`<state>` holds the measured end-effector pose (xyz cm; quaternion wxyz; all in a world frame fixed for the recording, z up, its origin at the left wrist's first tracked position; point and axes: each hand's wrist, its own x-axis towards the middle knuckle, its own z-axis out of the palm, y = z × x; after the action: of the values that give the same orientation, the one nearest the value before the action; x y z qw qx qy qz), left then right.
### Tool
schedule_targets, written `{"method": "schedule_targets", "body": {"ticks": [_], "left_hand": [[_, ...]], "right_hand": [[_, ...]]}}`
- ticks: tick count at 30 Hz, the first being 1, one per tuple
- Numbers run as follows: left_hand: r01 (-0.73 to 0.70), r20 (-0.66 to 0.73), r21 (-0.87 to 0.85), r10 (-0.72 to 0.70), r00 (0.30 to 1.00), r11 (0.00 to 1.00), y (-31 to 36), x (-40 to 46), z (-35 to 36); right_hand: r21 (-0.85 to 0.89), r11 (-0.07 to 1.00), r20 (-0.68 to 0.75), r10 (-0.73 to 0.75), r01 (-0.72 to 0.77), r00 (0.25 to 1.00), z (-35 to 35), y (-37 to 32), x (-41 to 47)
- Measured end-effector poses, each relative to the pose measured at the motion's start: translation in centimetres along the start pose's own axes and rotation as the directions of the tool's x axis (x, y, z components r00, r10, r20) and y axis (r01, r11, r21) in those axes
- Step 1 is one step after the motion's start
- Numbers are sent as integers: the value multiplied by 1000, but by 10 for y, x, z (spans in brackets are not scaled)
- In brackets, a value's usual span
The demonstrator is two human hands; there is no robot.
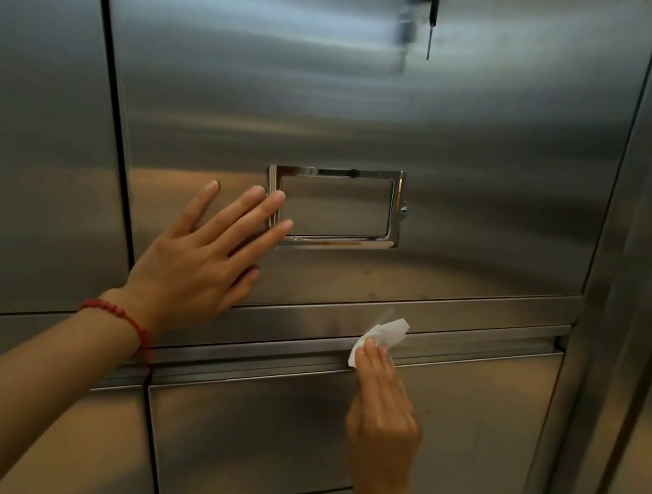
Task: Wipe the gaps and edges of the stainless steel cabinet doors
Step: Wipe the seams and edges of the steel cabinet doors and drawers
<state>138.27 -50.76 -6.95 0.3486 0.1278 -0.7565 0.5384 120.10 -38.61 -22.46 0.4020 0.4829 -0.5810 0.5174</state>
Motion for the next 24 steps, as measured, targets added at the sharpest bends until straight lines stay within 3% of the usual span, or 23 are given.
{"method": "schedule_targets", "body": {"ticks": [5,10,16,24], "left_hand": [[1,-7,-1,-1,1000,1000,1,-2,1],[10,-17,5,-10,1000,1000,1,-2,2],[11,-21,8,-10,1000,1000,1,-3,3],[8,-22,6,-8,1000,1000,1,-3,4]], "right_hand": [[7,995,38,-96,96,995,1,3,-2],[-13,1000,-26,7,-7,1000,2,12,-1],[12,993,-10,-114,114,993,9,8,-5],[16,999,-23,-43,43,999,7,11,-3]]}}
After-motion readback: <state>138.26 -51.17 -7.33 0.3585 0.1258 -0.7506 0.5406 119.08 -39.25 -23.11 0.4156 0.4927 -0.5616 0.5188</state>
